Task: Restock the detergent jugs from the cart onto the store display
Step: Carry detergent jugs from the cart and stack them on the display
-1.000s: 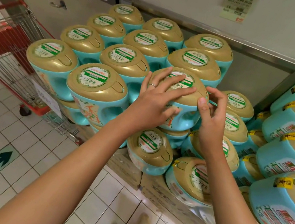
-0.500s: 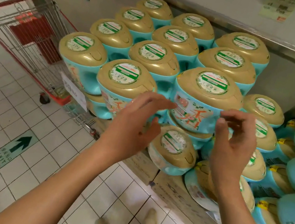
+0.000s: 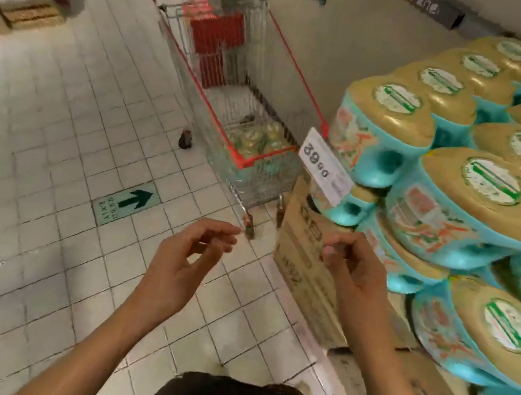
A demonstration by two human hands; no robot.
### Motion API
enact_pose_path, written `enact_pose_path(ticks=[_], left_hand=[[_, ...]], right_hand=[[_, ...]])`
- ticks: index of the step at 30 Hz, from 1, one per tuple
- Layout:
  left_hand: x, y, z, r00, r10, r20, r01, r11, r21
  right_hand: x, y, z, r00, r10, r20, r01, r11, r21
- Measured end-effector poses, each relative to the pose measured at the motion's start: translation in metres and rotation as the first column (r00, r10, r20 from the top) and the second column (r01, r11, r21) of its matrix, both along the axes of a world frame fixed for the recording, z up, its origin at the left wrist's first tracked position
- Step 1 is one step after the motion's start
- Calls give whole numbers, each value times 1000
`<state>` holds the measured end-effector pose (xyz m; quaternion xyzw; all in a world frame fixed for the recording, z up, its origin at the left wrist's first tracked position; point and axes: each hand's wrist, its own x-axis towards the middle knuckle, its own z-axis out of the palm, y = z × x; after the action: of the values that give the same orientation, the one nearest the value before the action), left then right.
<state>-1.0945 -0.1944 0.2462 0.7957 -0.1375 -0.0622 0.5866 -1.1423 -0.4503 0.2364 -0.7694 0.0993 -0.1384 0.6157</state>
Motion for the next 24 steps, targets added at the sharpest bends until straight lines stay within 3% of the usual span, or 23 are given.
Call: enact_pose_path(ticks=[5,13,18,24], left_hand=[[10,100,-35,961,227,-156,-231,973,-12],[43,184,-65,810,498,-308,-541,838,-66],[95,213,-75,729,582,-360,-633,773,-32],[195,247,-67,670,656,-348,-694,719,18]], right_hand=[[49,74,-14,979,169,-117,-169,986,10],[150,138,-44,897,370,-243,-371,928,45],[250,179,-66,834,468,-293,-466,881,80],[391,236,-63,777,583,-236,-577,810,103]])
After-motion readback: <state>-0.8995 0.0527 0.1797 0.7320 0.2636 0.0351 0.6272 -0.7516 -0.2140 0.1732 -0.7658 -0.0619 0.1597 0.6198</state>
